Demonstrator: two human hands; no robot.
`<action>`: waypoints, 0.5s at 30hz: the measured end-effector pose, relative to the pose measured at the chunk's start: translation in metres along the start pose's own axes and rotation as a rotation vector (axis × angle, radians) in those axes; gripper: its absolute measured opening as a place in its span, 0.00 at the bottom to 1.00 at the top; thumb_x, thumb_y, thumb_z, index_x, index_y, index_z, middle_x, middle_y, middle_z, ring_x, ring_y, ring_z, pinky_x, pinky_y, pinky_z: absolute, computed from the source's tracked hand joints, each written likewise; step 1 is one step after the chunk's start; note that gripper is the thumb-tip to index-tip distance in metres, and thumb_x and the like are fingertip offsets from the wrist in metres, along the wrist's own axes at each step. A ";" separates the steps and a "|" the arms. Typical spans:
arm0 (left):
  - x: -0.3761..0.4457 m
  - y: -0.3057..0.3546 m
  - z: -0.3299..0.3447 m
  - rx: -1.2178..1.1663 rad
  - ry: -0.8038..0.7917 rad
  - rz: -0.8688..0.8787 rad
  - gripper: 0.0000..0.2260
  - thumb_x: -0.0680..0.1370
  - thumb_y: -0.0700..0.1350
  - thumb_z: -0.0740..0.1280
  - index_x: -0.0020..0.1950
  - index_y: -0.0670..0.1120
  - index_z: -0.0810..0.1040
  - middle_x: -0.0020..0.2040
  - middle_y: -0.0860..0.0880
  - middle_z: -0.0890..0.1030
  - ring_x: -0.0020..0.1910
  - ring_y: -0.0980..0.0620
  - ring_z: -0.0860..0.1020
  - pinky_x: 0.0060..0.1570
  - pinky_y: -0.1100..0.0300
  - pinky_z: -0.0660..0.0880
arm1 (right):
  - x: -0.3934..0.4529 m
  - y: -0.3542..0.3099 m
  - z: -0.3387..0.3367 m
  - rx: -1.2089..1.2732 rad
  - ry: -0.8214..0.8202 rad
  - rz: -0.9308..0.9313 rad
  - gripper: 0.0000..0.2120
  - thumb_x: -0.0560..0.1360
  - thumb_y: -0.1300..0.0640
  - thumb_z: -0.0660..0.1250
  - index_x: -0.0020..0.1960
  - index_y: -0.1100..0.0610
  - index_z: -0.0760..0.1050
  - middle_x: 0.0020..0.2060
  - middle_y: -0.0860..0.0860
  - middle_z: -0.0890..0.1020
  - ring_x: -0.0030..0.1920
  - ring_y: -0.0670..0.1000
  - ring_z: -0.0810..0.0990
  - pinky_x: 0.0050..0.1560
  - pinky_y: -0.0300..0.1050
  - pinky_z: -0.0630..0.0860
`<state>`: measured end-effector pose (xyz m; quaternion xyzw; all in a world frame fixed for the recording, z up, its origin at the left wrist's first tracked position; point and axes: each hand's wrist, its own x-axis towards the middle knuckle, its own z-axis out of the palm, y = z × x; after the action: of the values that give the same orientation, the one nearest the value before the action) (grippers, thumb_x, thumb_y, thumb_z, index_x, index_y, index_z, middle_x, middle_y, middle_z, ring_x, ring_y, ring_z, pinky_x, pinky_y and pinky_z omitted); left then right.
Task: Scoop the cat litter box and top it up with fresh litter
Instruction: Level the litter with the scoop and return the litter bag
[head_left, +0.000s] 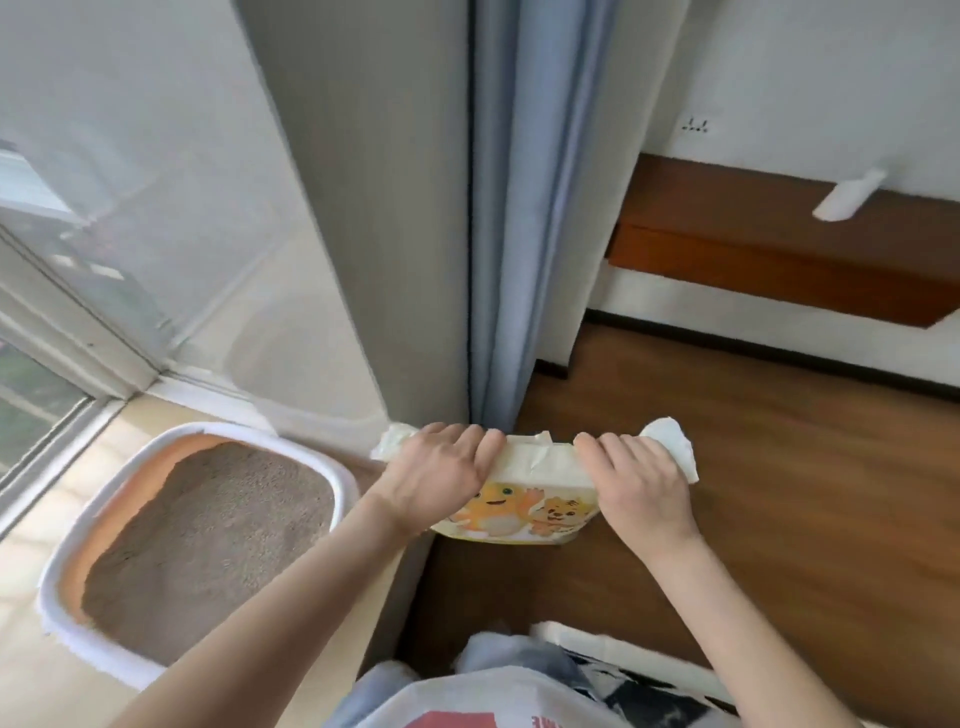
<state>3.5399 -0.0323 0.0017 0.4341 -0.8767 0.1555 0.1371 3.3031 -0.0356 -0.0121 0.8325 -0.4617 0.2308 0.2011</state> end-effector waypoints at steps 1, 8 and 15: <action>0.016 0.004 0.005 -0.009 -0.001 0.029 0.05 0.71 0.36 0.57 0.45 0.44 0.68 0.30 0.50 0.72 0.25 0.50 0.71 0.25 0.59 0.66 | -0.004 0.013 -0.002 -0.014 -0.019 0.037 0.22 0.81 0.65 0.46 0.45 0.60 0.80 0.29 0.52 0.74 0.29 0.54 0.75 0.31 0.48 0.75; 0.121 0.029 0.037 -0.023 0.004 0.269 0.09 0.66 0.32 0.63 0.42 0.44 0.75 0.29 0.50 0.70 0.23 0.50 0.68 0.24 0.59 0.64 | -0.026 0.084 -0.016 -0.184 -0.134 0.278 0.16 0.70 0.70 0.53 0.45 0.59 0.79 0.29 0.51 0.73 0.30 0.55 0.75 0.35 0.48 0.74; 0.219 0.046 0.070 -0.126 0.047 0.516 0.14 0.64 0.31 0.65 0.46 0.43 0.71 0.29 0.48 0.70 0.23 0.49 0.67 0.25 0.60 0.62 | -0.036 0.134 -0.021 -0.355 -0.230 0.527 0.16 0.60 0.70 0.69 0.46 0.58 0.79 0.29 0.51 0.75 0.30 0.54 0.77 0.38 0.47 0.75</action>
<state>3.3678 -0.1904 0.0127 0.1832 -0.9629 0.1405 0.1400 3.1664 -0.0658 0.0001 0.6572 -0.7136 0.0955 0.2230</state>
